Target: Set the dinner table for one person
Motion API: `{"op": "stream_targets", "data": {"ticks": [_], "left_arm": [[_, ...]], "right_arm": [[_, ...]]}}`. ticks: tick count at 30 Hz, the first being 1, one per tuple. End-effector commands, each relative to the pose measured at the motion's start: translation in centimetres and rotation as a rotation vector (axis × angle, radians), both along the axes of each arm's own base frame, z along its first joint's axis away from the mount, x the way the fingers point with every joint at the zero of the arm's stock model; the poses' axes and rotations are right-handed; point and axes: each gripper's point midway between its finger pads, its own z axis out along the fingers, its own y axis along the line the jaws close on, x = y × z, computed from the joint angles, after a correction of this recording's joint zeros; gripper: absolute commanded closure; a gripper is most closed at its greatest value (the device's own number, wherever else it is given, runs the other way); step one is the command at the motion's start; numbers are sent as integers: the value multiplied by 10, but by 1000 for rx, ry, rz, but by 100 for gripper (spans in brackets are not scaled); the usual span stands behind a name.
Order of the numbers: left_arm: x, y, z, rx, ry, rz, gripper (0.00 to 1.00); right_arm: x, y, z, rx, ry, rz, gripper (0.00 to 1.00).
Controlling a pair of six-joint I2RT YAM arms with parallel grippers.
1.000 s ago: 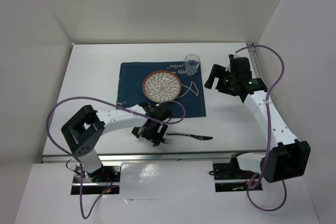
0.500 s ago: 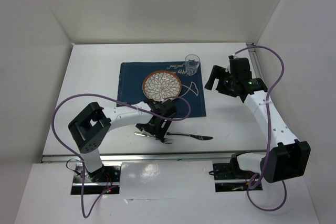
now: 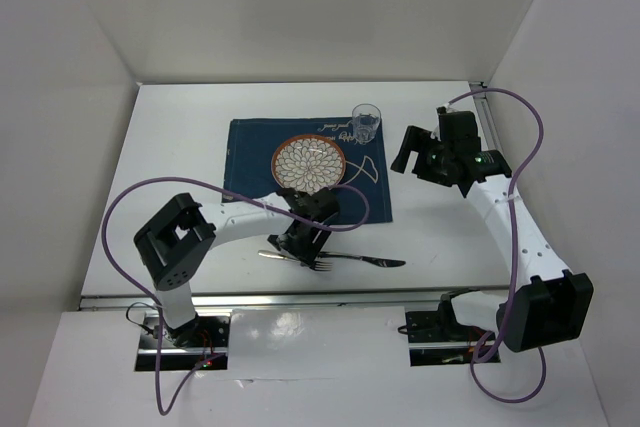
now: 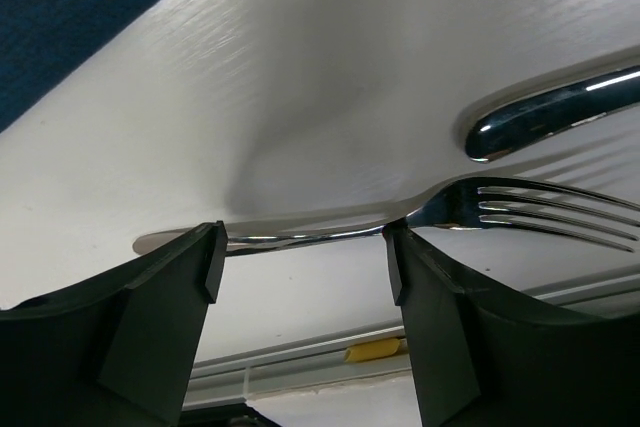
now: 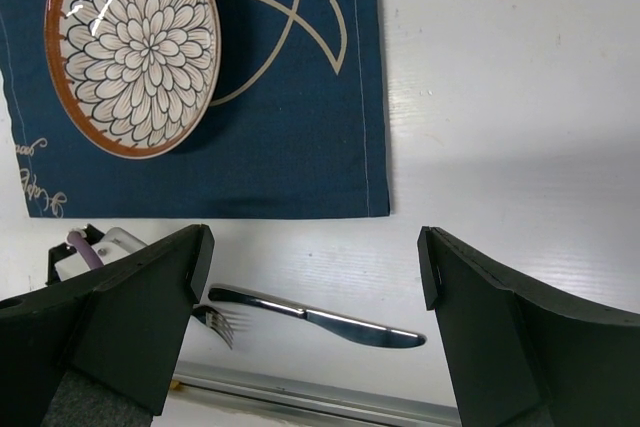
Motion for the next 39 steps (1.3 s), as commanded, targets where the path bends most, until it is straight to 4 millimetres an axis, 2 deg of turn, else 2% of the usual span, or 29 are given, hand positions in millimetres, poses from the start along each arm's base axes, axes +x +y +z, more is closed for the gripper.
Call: {"op": "stream_targets", "data": {"ticks": [1,4,7,9,15,23,24,25,31,35,39], "left_arm": [[-6,-13,-12,-55,47,-50,17],[-6,-18,-9,-83,50,-65,19],[-5,-17,-9,-77,43,-64,28],[-3,-15,-9,-70,33,-62,28],[-4,-6,-9,-26,30,-56,32],[-11,20,-12,52,18,-24,32],[-10,19,-8,40,8,-24,37],[-13,22,-11,48,15,-24,38],[-11,21,-1,19,-15,3,37],[-16,28,0,46,5,3,25],[-9,22,12,12,-34,14,25]], "right_arm": [[-4,-3,10,1,-24,-17,3],[-4,-2,11,7,-23,-10,3],[-4,-2,11,7,-23,-10,3],[-5,0,11,13,-21,-4,3],[-7,1,7,18,-11,3,3],[-5,3,9,26,-19,9,3],[-5,3,9,26,-19,9,3],[-7,4,6,32,-9,17,3],[-6,6,7,40,-17,24,3],[-6,6,7,40,-17,24,3],[-7,9,7,40,-17,33,3]]}}
